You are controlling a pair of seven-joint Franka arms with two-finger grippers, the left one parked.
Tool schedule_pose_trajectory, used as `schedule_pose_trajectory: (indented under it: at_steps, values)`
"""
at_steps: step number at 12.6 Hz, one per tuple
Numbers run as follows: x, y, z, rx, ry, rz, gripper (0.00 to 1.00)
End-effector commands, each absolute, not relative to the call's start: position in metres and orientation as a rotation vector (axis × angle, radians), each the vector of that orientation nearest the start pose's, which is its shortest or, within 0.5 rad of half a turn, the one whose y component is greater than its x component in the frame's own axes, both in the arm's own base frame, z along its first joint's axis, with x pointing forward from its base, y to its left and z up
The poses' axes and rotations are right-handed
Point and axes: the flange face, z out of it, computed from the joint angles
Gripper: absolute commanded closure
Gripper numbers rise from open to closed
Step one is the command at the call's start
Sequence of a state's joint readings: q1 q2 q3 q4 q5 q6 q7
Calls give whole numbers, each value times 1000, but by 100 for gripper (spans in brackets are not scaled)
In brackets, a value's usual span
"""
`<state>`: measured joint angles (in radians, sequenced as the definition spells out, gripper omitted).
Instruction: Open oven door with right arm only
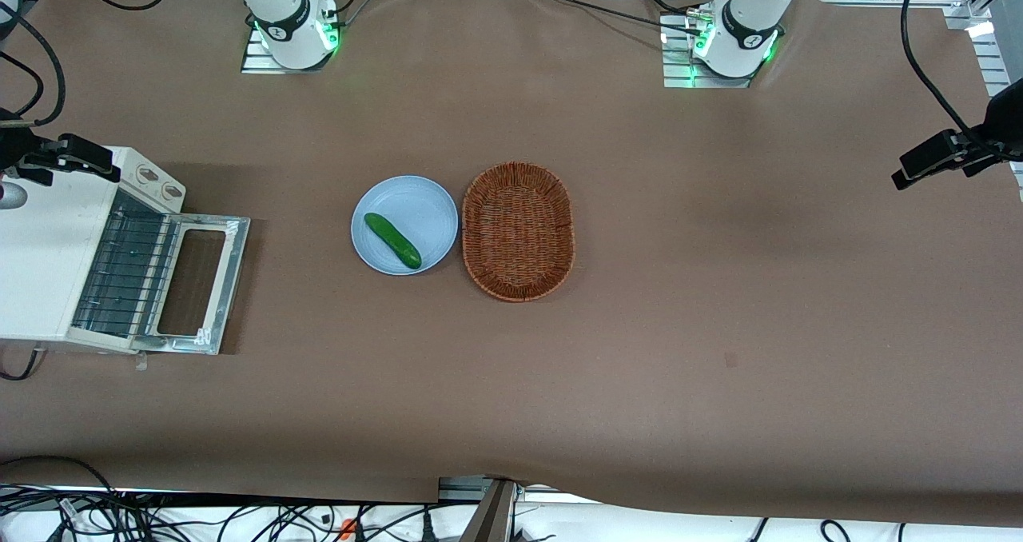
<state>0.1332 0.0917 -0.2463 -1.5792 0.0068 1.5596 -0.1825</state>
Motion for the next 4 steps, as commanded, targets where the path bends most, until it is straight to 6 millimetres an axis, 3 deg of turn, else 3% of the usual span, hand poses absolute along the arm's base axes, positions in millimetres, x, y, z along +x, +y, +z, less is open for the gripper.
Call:
schedule_pose_trajectory:
  at_steps: [1, 4]
  values:
    - [568, -59, 579, -3141, -110, 196, 0]
    - [567, -60, 578, -3139, -108, 212, 0]
